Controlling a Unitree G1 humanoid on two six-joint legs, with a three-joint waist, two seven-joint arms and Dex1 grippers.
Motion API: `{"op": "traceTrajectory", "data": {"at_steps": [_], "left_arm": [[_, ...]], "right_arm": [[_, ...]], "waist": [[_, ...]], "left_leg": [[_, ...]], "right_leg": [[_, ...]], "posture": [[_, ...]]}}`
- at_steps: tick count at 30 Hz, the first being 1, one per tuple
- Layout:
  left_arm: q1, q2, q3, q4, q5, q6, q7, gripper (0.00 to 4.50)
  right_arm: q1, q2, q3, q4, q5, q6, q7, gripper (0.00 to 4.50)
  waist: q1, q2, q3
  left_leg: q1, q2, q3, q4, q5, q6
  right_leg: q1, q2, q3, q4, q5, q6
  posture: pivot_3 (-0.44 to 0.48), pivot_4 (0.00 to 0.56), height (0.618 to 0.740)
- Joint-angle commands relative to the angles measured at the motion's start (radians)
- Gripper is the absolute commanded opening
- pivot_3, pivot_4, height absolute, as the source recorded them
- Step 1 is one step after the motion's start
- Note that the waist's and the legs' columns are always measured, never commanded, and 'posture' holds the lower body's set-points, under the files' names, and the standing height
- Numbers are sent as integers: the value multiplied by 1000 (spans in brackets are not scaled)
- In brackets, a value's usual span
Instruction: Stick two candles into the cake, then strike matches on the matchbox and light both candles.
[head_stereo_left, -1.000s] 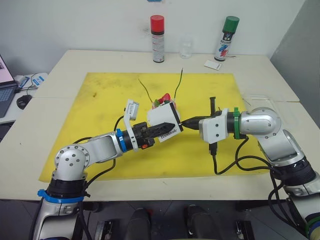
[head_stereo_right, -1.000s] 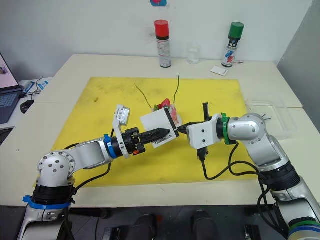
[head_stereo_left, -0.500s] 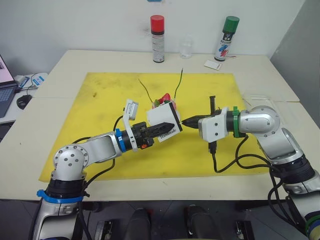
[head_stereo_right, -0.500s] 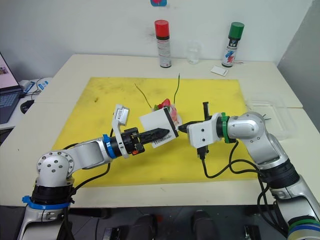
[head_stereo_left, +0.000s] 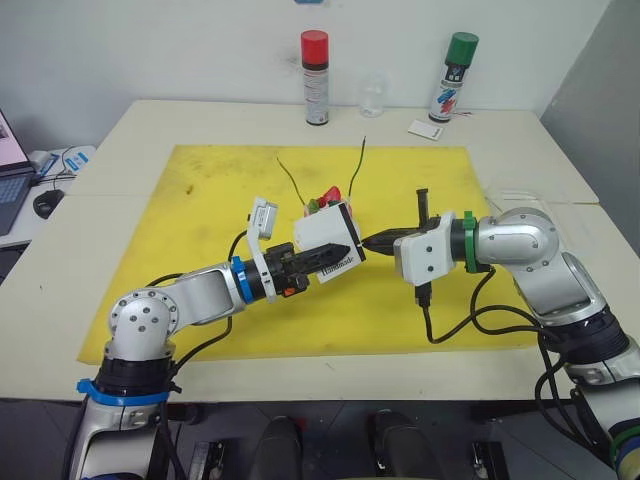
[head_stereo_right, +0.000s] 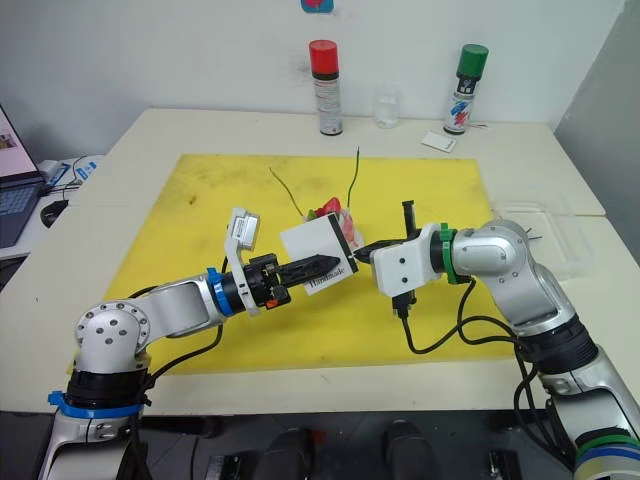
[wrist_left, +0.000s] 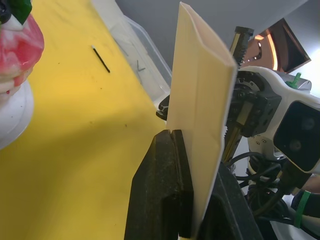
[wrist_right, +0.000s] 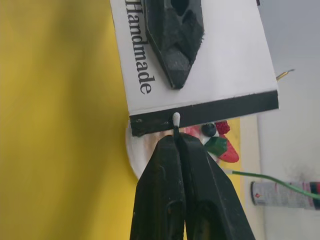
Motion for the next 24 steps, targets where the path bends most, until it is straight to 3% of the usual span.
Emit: {"op": "traceTrajectory", "data": {"at_steps": [1, 5, 9, 13, 16, 18, 24], "left_arm": [[-122, -8, 39, -25, -103, -12, -17, 0], [-258, 140, 196, 94, -229, -31, 14, 0], [-105, 204, 194, -34, -324, -16, 67, 0], [162, 219, 172, -213, -330, -32, 88, 0], [299, 245, 182, -258, -241, -32, 35, 0], [342, 249, 181, -269, -193, -44, 5, 0], [373, 218, 171, -288, -164, -107, 0, 0]], "right_arm": [[30, -77, 61, -11, -41, -96, 78, 20], [161, -264, -52, -76, 88, -157, 154, 20], [111, -263, -85, 4, 85, -109, 109, 20], [-48, -42, -94, 85, 109, 139, -22, 20], [-168, 124, -87, 118, 103, 259, -113, 20], [-226, 203, -76, 147, 84, 273, -168, 20], [-356, 347, -5, 291, -17, 249, -296, 20]], "waist": [[6, -1, 0], [20, -4, 3], [-16, 1, 3], [-32, -4, 5], [-31, -4, 6], [-25, -4, 6], [1, -5, 6]], "left_leg": [[0, 0, 0, 0, 0, 0], [-2, 0, -2, 0, 0, 0], [4, -1, 5, -2, -1, 0], [5, 2, 2, -2, -1, 0], [4, 2, -2, -1, 0, -1], [4, 1, -2, 0, 0, -1], [3, 1, -2, 0, 0, -1]], "right_leg": [[0, 0, 0, 0, 0, 0], [0, 0, -2, -1, 0, 0], [2, -4, 2, -1, 0, 4], [1, 0, 0, 3, 1, 4], [0, 2, -1, 6, 1, 2], [-1, 2, 0, 9, -2, -5], [0, 1, -1, 2, -2, -5]], "posture": [[0, 150, 740], [0, 150, 740], [0, 150, 740], [0, 150, 740], [0, 150, 740], [0, 150, 740], [0, 150, 740]]}}
